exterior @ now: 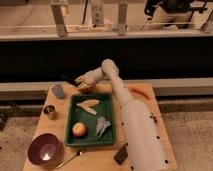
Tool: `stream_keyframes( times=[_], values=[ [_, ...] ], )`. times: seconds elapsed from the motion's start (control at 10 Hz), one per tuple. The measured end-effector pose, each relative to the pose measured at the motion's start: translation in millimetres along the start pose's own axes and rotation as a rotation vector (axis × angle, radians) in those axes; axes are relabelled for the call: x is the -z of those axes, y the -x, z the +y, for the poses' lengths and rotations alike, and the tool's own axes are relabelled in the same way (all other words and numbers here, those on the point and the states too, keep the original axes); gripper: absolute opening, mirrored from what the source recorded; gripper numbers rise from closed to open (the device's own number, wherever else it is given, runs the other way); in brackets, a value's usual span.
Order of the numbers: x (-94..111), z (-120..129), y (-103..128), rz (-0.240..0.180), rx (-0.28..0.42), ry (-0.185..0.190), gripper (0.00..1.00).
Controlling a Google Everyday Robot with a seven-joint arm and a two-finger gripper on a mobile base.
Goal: Wipe red bowl with brush
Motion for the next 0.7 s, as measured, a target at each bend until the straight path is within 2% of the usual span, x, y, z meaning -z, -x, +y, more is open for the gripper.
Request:
stream_keyframes(
  times=[0.1, 0.2, 0.4, 0.5, 0.7],
  values=[
    [-3, 2, 5, -0.007, 0.009, 0.009, 0.0],
    [-16, 11, 22, -0.034, 0.039, 0.048, 0.0],
    [-24, 19, 29, -0.039, 0.044, 0.084, 0.0],
    [-18, 25, 27, -0.032, 0.036, 0.093, 0.0],
    [1, 31, 18, -0.006, 0.024, 0.083, 0.0]
  ],
)
